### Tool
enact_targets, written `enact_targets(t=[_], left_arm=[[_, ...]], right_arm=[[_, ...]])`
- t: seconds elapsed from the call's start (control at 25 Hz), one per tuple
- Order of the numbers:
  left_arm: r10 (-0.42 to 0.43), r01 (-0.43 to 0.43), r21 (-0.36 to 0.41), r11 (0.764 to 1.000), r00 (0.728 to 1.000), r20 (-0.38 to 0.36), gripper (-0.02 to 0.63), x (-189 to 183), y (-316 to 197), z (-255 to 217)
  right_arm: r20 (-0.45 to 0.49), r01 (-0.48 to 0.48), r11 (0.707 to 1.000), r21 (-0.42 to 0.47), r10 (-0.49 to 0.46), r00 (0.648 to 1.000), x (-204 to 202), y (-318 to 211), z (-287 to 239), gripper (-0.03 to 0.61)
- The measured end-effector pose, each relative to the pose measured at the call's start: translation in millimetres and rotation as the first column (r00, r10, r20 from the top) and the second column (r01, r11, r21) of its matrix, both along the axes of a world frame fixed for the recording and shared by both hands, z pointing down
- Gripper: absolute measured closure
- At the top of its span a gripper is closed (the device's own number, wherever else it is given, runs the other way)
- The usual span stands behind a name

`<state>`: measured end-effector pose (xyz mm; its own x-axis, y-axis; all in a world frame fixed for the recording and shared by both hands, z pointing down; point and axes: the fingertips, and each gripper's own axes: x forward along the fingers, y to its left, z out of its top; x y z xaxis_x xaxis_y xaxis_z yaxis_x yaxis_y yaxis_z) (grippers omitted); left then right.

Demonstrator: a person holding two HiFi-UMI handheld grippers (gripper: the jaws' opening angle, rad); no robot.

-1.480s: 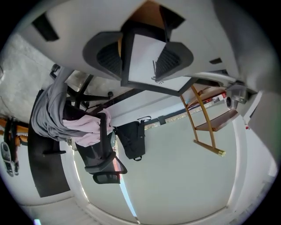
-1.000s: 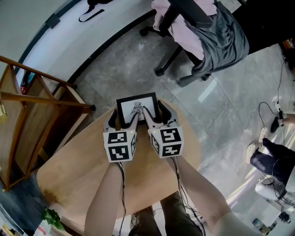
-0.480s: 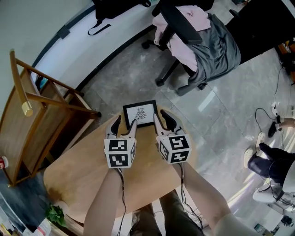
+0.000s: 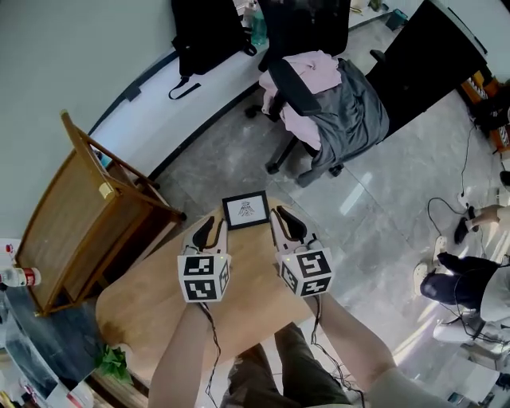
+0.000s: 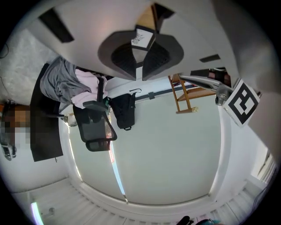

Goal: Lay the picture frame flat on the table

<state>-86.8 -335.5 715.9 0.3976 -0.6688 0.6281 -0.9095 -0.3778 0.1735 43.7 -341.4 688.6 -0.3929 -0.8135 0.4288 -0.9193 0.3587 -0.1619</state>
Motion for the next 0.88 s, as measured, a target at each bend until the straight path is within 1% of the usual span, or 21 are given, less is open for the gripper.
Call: enact_targets(t=[0.2,0.4,0.56,0.88], left_arm=[[-0.011,0.014,0.076,0.997,0.999,-0.033,0.570,-6.2,14.7,-88.0],[-0.017,0.024,0.169,0.985,0.999,-0.041,0.584,-19.4,32.6,-172.8],[-0.017,0.022,0.245,0.969,1.000,-0.025,0.594,-31.1,50.2,-238.5],[0.014,-0.013,0.390,0.921,1.000,-0.001,0.595,-35.8,102.5,-357.7]], right_arm=[[0.012,0.043,0.998,0.044,-0.044,0.999,-7.4,16.6,-85.2,0.561],[0.010,0.096,0.990,0.103,-0.097,0.995,-20.4,41.6,-171.3,0.567],[-0.022,0.153,0.973,0.173,-0.151,0.988,-26.0,65.1,-233.4,0.572],[0.004,0.200,0.942,0.270,-0.209,0.978,-20.0,122.6,-343.1,0.574]])
